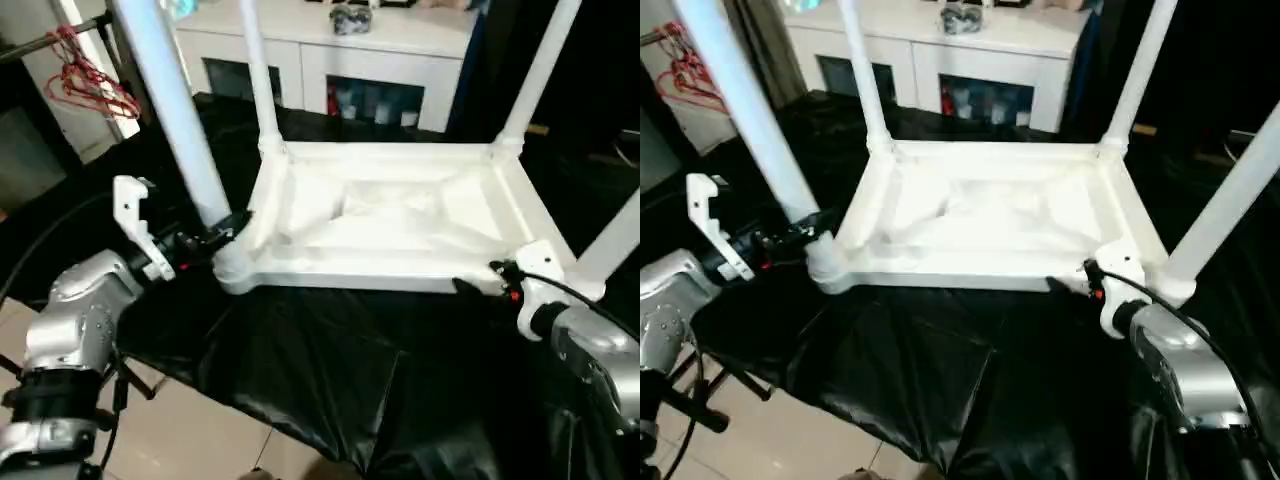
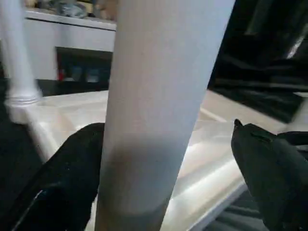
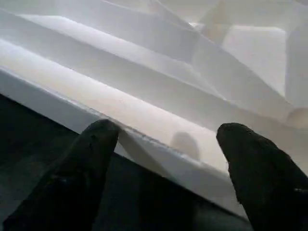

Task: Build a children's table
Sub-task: Rotate table base

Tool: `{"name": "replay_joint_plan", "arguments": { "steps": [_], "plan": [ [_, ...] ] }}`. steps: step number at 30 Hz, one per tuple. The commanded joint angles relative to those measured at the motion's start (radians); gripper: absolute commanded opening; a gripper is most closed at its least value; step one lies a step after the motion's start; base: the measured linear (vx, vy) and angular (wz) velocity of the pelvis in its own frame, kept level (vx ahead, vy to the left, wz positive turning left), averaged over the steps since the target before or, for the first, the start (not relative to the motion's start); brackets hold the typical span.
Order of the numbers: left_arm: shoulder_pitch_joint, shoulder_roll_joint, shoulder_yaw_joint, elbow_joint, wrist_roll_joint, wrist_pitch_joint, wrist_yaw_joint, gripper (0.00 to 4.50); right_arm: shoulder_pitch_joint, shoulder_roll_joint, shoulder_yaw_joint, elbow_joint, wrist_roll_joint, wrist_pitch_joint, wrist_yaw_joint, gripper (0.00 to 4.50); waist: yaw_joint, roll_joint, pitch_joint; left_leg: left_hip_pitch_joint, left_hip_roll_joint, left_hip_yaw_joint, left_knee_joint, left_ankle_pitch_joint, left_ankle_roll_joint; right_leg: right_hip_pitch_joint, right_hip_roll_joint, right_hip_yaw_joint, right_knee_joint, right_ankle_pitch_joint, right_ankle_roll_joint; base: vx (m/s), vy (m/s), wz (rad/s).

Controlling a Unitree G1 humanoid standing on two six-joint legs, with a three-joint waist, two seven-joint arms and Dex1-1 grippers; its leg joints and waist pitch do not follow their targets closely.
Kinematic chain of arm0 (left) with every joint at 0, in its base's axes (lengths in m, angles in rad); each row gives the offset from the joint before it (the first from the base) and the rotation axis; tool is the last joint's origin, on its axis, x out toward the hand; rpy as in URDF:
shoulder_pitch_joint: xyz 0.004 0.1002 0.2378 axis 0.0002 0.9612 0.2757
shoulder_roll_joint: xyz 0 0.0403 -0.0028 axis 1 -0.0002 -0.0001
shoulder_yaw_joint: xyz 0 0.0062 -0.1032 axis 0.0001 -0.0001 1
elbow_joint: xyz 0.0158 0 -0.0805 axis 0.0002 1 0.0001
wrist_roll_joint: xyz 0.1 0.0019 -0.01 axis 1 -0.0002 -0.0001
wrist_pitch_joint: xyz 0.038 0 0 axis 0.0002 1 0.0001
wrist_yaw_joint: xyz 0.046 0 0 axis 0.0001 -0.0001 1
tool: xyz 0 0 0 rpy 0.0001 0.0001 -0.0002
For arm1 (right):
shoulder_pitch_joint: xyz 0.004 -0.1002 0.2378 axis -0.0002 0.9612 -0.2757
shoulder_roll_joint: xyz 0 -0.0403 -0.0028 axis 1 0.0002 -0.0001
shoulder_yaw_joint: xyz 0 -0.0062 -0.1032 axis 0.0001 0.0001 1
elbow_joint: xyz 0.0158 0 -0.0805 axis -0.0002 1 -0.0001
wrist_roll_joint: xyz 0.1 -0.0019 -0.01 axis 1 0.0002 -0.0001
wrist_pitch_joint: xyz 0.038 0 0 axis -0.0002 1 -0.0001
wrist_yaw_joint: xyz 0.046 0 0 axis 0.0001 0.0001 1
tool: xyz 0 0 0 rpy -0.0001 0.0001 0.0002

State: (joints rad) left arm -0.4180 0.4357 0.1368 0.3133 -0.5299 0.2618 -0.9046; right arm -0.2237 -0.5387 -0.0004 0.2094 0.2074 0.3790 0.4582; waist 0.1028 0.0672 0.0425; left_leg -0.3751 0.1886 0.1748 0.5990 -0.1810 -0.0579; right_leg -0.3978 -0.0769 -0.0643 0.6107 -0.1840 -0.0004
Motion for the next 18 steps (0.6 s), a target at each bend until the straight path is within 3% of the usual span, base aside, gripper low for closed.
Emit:
{"name": "replay_joint_plan", "arguments": {
  "steps": [1, 4, 6, 8, 11, 13, 15, 17, 18],
  "plan": [
    [0.005, -0.005, -0.066, -0.087, -0.034, 0.044, -0.074, 4.48, -0.015, 0.031, 0.057, 0.040, -0.033, 0.015, -0.004, 3.77, -0.001, -0.004, -0.055, 0.013, 0.032, -0.014, -0.079, -0.296, -0.014, 0.041, -0.061, 0.040, -0.080, -0.293, -0.182, 0.000, 0.000, 0.00],
    [0.019, 0.015, -0.100, -0.132, -0.049, 0.099, -0.123, 4.48, -0.045, 0.044, 0.093, 0.076, -0.071, -0.002, -0.009, 3.77, -0.004, -0.004, -0.054, 0.012, 0.029, -0.012, -0.079, -0.288, -0.012, 0.040, -0.059, 0.040, -0.079, -0.290, -0.186, 0.000, 0.000, 0.00],
    [0.044, 0.036, -0.121, -0.201, -0.091, 0.168, -0.153, 4.48, -0.073, 0.062, 0.108, 0.113, -0.093, -0.013, -0.028, 3.77, -0.010, -0.011, -0.054, 0.012, 0.031, -0.013, -0.081, -0.292, -0.015, 0.041, -0.061, 0.039, -0.079, -0.298, -0.187, 0.000, 0.000, 0.00],
    [0.062, 0.045, -0.133, -0.255, -0.128, 0.219, -0.165, 4.48, -0.089, 0.077, 0.112, 0.135, -0.100, -0.020, -0.037, 3.77, -0.018, -0.006, -0.051, 0.015, 0.031, -0.014, -0.083, -0.321, -0.021, 0.038, -0.061, 0.040, -0.081, -0.331, -0.186, 0.000, 0.000, 0.00],
    [0.104, 0.047, -0.145, -0.415, -0.252, 0.367, -0.151, 4.48, -0.122, 0.120, 0.119, 0.185, -0.128, -0.045, -0.055, 3.77, -0.030, -0.011, -0.048, 0.018, 0.031, -0.013, -0.085, -0.358, -0.032, 0.035, -0.057, 0.039, -0.082, -0.358, -0.190, 0.000, 0.000, 0.00],
    [0.115, 0.034, -0.137, -0.476, -0.326, 0.432, -0.131, 4.48, -0.131, 0.137, 0.121, 0.200, -0.141, -0.058, -0.058, 3.77, -0.036, -0.009, -0.047, 0.014, 0.028, -0.014, -0.086, -0.366, -0.034, 0.039, -0.058, 0.038, -0.082, -0.370, -0.194, 0.000, 0.000, 0.00],
    [0.127, 0.012, -0.137, -0.531, -0.390, 0.474, -0.107, 4.48, -0.138, 0.151, 0.120, 0.214, -0.145, -0.073, -0.062, 3.77, -0.040, -0.020, -0.047, 0.014, 0.027, -0.012, -0.084, -0.357, -0.026, 0.038, -0.057, 0.040, -0.086, -0.367, -0.196, 0.000, 0.000, 0.00],
    [0.135, -0.009, -0.142, -0.562, -0.423, 0.491, -0.085, 4.48, -0.144, 0.163, 0.121, 0.225, -0.149, -0.082, -0.065, 3.77, -0.043, -0.020, -0.047, 0.005, 0.025, -0.012, -0.082, -0.315, -0.019, 0.045, -0.056, 0.039, -0.081, -0.360, -0.184, 0.000, 0.000, 0.00],
    [0.139, -0.018, -0.147, -0.577, -0.431, 0.502, -0.074, 4.48, -0.149, 0.172, 0.122, 0.234, -0.152, -0.088, -0.064, 3.77, -0.043, -0.022, -0.046, 0.010, 0.024, -0.010, -0.080, -0.318, -0.015, 0.040, -0.055, 0.040, -0.087, -0.390, -0.174, 0.000, 0.000, 0.00]
  ]
}}
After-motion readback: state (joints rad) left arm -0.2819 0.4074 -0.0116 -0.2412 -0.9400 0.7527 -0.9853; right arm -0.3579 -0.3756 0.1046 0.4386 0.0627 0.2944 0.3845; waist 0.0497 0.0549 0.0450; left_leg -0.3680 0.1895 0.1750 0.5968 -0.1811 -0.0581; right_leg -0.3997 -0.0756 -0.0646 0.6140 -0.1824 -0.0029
